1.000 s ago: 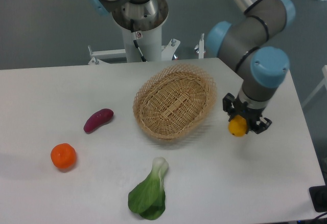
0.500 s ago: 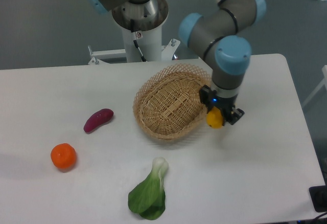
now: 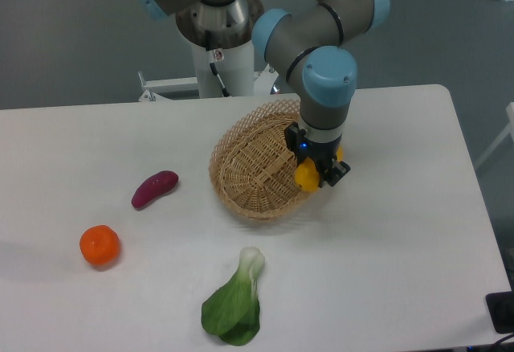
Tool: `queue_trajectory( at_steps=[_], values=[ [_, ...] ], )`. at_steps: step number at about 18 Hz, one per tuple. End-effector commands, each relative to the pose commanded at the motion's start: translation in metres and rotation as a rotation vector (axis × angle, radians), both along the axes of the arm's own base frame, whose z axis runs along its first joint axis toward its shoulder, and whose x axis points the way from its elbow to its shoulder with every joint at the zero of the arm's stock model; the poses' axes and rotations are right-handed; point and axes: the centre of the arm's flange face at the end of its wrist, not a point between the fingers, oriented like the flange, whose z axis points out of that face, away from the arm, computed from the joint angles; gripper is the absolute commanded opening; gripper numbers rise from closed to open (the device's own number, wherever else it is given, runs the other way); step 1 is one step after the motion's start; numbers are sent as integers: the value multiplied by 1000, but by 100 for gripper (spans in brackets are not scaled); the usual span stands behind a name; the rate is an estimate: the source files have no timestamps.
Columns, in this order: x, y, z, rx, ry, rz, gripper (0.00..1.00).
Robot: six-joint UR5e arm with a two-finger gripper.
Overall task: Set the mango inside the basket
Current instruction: 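Carry the held mango over the wicker basket, then lower the mango into the basket and open the gripper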
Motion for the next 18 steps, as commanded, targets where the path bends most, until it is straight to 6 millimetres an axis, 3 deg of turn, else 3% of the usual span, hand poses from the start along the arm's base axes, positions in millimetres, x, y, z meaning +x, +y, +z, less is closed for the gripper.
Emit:
queue_trajectory(
  at_steps=[2,6,14,18],
  values=[
    [13,-5,-11,-6,-18,1,37],
    [34,3,1,10,-10,-11,37],
    [49,-9,-29,-28,-59,17,38],
    [49,-6,-30,-2,-29,80,40]
  ],
)
